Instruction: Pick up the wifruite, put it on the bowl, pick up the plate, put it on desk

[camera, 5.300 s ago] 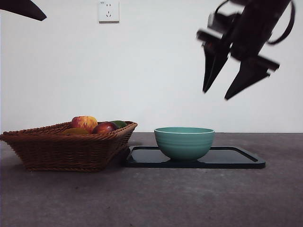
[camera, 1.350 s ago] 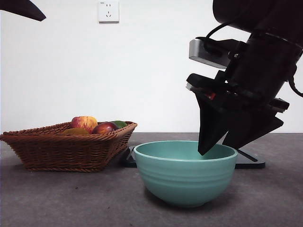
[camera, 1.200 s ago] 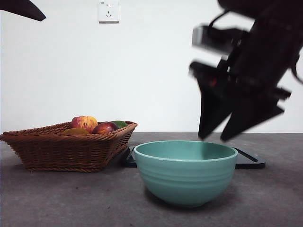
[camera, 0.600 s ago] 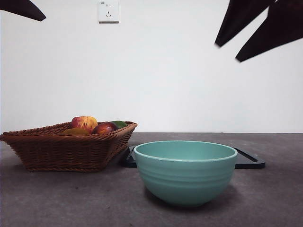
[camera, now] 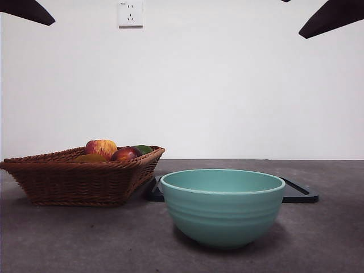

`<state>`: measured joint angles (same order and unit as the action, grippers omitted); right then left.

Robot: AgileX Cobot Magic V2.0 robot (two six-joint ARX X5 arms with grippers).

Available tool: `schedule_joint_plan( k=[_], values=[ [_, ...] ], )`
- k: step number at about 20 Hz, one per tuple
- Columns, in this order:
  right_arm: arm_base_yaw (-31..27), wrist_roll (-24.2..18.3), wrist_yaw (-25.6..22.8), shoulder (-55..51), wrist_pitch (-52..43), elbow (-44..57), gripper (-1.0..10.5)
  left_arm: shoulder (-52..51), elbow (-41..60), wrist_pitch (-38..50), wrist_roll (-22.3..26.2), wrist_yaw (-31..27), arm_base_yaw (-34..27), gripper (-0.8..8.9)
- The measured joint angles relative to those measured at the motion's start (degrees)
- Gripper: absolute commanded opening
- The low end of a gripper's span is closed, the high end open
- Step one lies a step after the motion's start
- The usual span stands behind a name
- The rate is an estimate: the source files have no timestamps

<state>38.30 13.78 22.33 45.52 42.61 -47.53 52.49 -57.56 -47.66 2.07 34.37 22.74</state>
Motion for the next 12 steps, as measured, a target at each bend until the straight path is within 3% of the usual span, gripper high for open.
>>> schedule_joint_plan(
  k=[7,12],
  values=[
    [0.00,0.02,0.00,0.00,0.00,-0.02,2.3,0.00,0.00,0.00,0.00,0.00,0.00,3.80],
    [0.00,-0.07,0.02,0.00,0.02,0.00,0.1,0.00,0.00,0.00,0.00,0.00,0.00,0.05]
  ],
)
